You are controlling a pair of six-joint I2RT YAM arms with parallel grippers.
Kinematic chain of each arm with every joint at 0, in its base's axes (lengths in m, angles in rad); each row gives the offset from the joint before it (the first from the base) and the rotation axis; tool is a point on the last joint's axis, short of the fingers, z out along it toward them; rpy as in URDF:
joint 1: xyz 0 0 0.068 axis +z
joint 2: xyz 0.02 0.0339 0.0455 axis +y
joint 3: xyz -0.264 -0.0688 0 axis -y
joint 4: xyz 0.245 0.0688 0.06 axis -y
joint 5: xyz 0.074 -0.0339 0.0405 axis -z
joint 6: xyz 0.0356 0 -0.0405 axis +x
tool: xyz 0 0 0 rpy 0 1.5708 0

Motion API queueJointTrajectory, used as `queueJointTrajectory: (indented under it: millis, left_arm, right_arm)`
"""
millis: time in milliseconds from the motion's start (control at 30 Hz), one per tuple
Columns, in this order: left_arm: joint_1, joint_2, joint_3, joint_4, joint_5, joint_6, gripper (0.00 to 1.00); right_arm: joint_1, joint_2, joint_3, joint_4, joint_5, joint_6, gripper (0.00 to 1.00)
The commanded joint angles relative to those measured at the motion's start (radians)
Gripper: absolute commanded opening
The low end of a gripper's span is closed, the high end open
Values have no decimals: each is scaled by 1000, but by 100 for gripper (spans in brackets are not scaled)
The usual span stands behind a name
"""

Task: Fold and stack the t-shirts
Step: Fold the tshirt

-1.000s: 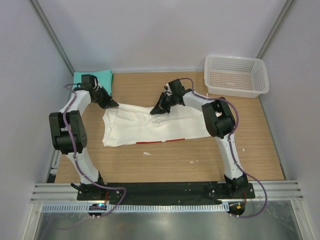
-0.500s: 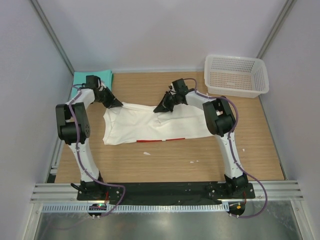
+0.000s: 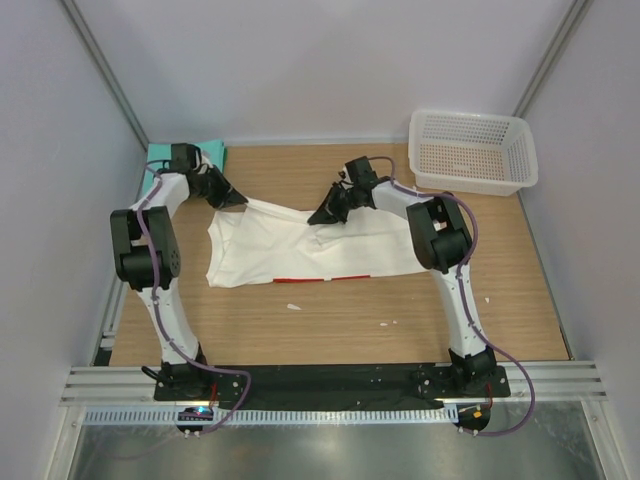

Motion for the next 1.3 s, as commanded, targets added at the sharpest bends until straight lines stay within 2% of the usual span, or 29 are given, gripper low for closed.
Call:
queueJointTrajectory:
  millis: [0,133,433,633,900,1267]
  left_arm:
    - [11,-154,-12,-93,-23,25,0]
    - [11,-247,-91,-291,-78,97,0]
    - [12,-401,-387,-302,-118,114,0]
    - [17,-410,-420,-333,-147,134,0]
    - [35,-410,-455,-390,-195,153,0]
    - [35,-384,-523,-338,-222,128,0]
  right_arm:
    - [-14,-118,0,-111,-6,-35,3]
    - [-2,-195,-94,-176,-25,-104,3]
    - [55,-288,-276,-186,-35,-169,3]
    - [93,-301,-361,-160,-25,-177,3]
    - [96,-313,-385,-157,-16,-183,3]
    - [130,-313,-393,-163,13,-186,4]
